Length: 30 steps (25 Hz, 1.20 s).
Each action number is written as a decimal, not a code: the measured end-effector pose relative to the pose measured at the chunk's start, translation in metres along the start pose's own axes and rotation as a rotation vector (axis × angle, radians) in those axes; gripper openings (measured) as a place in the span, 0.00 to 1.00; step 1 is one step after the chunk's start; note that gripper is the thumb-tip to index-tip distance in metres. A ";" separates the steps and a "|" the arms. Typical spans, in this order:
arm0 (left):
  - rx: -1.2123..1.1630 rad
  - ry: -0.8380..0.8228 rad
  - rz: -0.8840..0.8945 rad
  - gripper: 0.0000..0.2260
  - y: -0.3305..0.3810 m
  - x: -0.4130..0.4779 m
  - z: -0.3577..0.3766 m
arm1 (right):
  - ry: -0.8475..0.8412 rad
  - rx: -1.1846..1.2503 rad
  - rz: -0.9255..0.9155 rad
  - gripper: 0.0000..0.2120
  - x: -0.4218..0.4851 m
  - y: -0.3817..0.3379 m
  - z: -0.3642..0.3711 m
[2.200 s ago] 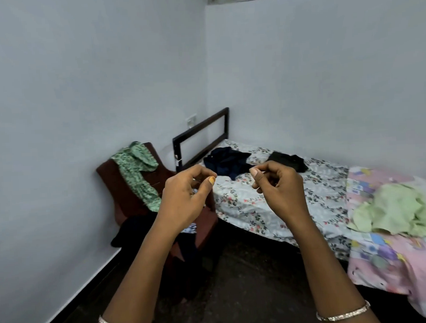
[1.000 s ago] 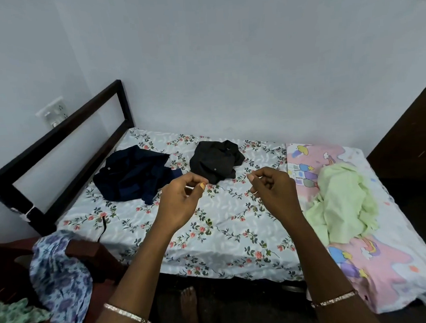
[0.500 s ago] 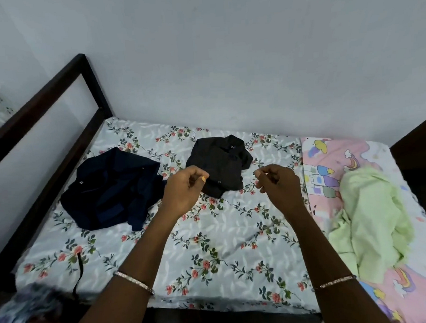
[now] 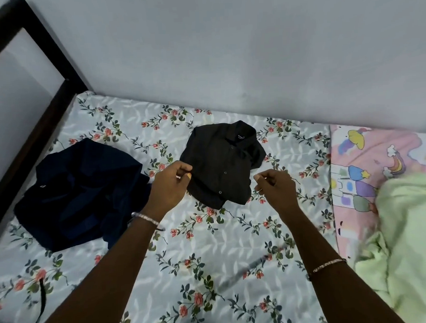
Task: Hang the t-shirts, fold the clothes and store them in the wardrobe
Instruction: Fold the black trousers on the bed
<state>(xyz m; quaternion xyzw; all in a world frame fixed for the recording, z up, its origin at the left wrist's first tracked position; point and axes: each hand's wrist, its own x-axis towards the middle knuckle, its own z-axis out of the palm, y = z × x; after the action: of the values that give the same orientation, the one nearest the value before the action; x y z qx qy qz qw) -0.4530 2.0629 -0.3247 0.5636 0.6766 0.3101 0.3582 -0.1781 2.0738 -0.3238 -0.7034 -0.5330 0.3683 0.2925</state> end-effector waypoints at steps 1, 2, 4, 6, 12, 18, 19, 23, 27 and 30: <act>0.017 0.003 -0.027 0.07 -0.011 0.020 0.010 | -0.008 -0.008 0.028 0.06 0.020 0.015 0.010; 0.037 0.003 -0.050 0.06 -0.022 0.038 0.020 | -0.016 -0.010 0.066 0.07 0.040 0.032 0.021; 0.083 0.005 -0.066 0.06 -0.045 0.072 0.046 | -0.017 -0.016 0.142 0.07 0.078 0.066 0.040; 0.118 -0.006 -0.083 0.06 -0.067 0.103 0.070 | -0.005 0.004 0.219 0.05 0.114 0.099 0.058; 0.288 -0.059 -0.042 0.14 -0.116 0.187 0.115 | 0.020 0.149 0.383 0.14 0.209 0.163 0.099; 0.542 -0.020 -0.018 0.31 -0.130 0.274 0.141 | 0.020 -0.012 0.323 0.45 0.305 0.193 0.104; 0.548 -0.033 -0.049 0.33 -0.131 0.284 0.145 | -0.018 0.047 0.359 0.48 0.317 0.196 0.104; 0.750 -0.043 -0.034 0.32 -0.132 0.294 0.170 | -0.063 0.078 0.441 0.39 0.339 0.207 0.104; 0.829 0.126 0.171 0.25 -0.122 0.272 0.187 | -0.104 0.257 0.401 0.07 0.312 0.189 0.101; 0.612 0.150 0.254 0.19 -0.101 0.241 0.199 | -0.090 0.451 0.223 0.12 0.278 0.164 0.098</act>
<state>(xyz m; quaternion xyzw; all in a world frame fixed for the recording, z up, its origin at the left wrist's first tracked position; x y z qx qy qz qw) -0.3672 2.2857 -0.5502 0.7003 0.6872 0.1754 0.0805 -0.1270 2.3013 -0.5675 -0.6576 -0.3688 0.5390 0.3756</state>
